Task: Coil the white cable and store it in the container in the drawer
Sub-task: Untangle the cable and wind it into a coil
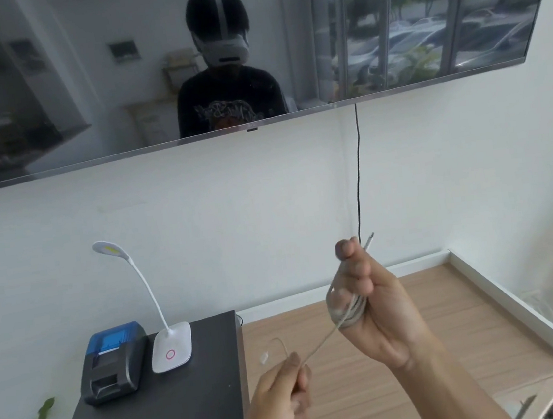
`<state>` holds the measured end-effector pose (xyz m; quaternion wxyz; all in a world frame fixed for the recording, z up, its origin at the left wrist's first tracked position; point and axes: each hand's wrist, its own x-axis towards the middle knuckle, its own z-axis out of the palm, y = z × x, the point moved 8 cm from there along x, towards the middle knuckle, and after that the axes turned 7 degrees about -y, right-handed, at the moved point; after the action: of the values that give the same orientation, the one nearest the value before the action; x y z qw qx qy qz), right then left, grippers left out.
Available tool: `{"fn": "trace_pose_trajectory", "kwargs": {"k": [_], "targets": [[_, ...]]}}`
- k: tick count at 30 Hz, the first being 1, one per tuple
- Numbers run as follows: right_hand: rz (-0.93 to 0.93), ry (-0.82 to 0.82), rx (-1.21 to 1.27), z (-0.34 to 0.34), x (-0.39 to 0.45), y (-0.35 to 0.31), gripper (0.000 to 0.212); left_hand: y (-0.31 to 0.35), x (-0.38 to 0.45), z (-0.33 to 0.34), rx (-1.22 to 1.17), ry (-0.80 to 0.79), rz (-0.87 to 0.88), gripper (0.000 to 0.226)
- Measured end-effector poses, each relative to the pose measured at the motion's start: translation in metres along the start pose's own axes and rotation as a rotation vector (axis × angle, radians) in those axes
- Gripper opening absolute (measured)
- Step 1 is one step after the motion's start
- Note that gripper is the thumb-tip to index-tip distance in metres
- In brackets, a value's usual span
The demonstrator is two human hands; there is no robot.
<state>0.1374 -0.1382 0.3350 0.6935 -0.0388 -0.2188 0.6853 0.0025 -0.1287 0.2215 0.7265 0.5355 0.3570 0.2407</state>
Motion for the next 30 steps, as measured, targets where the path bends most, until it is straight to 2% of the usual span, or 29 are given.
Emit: {"fn": "trace_pose_trajectory", "kwargs": {"k": [3, 5, 7, 10, 12, 15, 17, 19, 23, 24, 27, 30], "targets": [[0.17, -0.149, -0.016, 0.016, -0.011, 0.026, 0.03, 0.0, 0.013, 0.004, -0.014, -0.092, -0.076, 0.039], [0.273, -0.198, -0.146, 0.019, -0.02, 0.044, 0.03, 0.013, 0.02, 0.005, 0.149, -0.114, -0.061, 0.038], [0.361, -0.209, -0.378, 0.014, -0.029, 0.06, 0.028, 0.034, 0.027, 0.004, 0.37, -0.162, -0.036, 0.035], [0.487, -0.246, -0.667, 0.008, -0.038, 0.073, 0.029, 0.06, 0.03, 0.012, 0.609, -0.386, -0.064, 0.035], [0.589, -0.279, -0.777, 0.003, -0.043, 0.078, 0.028, 0.077, 0.034, 0.007, 0.698, -0.397, -0.106, 0.044], [0.669, -0.301, -0.839, -0.008, -0.048, 0.084, 0.03, 0.113, 0.044, 0.003, 0.721, -0.374, -0.041, 0.043], [0.657, -0.268, -0.829, -0.018, -0.047, 0.084, 0.033, 0.135, 0.045, 0.005, 0.749, -0.34, 0.006, 0.043], [0.607, -0.226, -0.756, -0.027, -0.044, 0.08, 0.044, 0.152, 0.04, 0.01, 0.883, -0.249, 0.086, 0.045], [0.457, -0.08, -0.488, -0.045, -0.033, 0.064, 0.105, 0.163, 0.007, 0.044, 1.364, -0.016, 0.338, 0.047], [0.408, -0.043, -0.451, -0.049, -0.029, 0.058, 0.112, 0.163, -0.001, 0.049, 1.423, 0.045, 0.394, 0.046], [0.27, 0.002, -0.409, -0.053, -0.02, 0.037, 0.102, 0.152, -0.019, 0.056, 1.455, 0.188, 0.534, 0.042], [0.141, 0.095, -0.313, -0.057, -0.015, 0.016, 0.093, 0.123, -0.033, 0.059, 1.297, 0.168, 0.579, 0.039]]}}
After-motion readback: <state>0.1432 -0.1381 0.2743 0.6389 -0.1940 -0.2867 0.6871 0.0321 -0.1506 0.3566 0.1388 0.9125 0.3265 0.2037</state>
